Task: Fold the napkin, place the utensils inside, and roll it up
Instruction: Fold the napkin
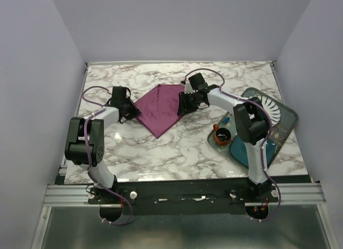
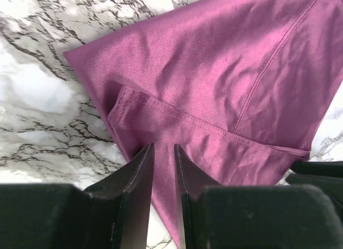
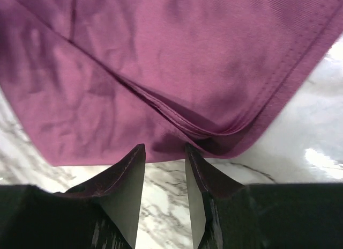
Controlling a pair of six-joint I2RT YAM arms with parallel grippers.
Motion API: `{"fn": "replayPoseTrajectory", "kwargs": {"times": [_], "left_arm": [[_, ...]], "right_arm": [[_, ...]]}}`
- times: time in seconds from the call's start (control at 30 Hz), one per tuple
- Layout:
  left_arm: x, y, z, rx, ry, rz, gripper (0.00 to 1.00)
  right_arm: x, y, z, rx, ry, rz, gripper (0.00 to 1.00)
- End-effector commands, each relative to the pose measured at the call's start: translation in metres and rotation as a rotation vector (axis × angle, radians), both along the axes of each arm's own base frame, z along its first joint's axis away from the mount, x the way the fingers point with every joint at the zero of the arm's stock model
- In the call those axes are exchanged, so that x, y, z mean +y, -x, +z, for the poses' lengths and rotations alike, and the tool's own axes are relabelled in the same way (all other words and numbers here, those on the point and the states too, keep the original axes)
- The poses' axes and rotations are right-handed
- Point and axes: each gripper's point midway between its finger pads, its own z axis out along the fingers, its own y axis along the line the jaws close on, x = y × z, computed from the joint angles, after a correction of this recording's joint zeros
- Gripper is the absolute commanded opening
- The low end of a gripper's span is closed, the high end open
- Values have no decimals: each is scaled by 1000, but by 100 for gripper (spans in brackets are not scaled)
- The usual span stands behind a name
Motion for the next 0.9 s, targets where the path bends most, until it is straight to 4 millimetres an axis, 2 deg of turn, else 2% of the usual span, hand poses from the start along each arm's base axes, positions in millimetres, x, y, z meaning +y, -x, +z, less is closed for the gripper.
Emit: {"fn": "replayPoseTrajectory", "kwargs": {"times": [0.0,0.03,0.07,0.13,0.23,0.27,0.3,0.33,0.37,0.4,0.43,0.47,0.5,0.53,0.57,0.6,0.63,0.67,0.7,0.77,0.8,0.87], "left_arm": [[8,-5,36,-89,-23,61,33],[11,-5,55,-126,-28,77,34],[15,0,64,-110,-39,87,36],[17,4,85,-120,-33,78,41],[23,15,116,-112,-17,55,41],[27,20,122,-102,-20,59,41],[35,22,129,-115,-19,84,41],[41,27,145,-155,-14,108,41],[46,32,148,-157,-7,133,41],[57,36,153,-160,8,189,41],[70,40,165,-190,19,237,41],[76,42,169,-200,23,264,41],[81,45,172,-202,18,284,43],[93,47,177,-214,-8,337,44],[99,48,183,-219,-20,364,44],[102,52,181,-198,-27,379,44],[107,53,181,-192,-42,402,43],[111,54,181,-189,-43,414,42],[111,55,180,-187,-43,418,41],[113,57,179,-187,-45,428,41],[114,57,178,-187,-48,431,40],[116,58,175,-180,-55,444,40]], "right_arm": [[-7,-22,6,-131,95,9,44],[-11,-25,12,-158,123,-2,45],[-13,-28,27,-194,129,-8,46],[-19,-25,40,-218,194,-17,53],[-11,-10,66,-279,237,1,63],[-3,-3,69,-295,242,19,67],[15,10,75,-312,230,58,73],[23,16,76,-316,228,74,73],[33,21,77,-321,222,89,74],[54,31,82,-343,208,127,74],[62,33,73,-348,235,144,75],[73,36,72,-359,239,165,75],[94,44,81,-400,235,196,76],[101,47,68,-400,278,220,76],[109,50,66,-409,287,241,76],[124,63,66,-424,288,277,76],[132,59,73,-464,305,275,76],[137,60,62,-466,331,289,76],[145,66,60,-476,344,308,76],[154,64,67,-511,359,312,76],[159,69,55,-500,375,337,74],[166,68,58,-517,387,344,73]]}}
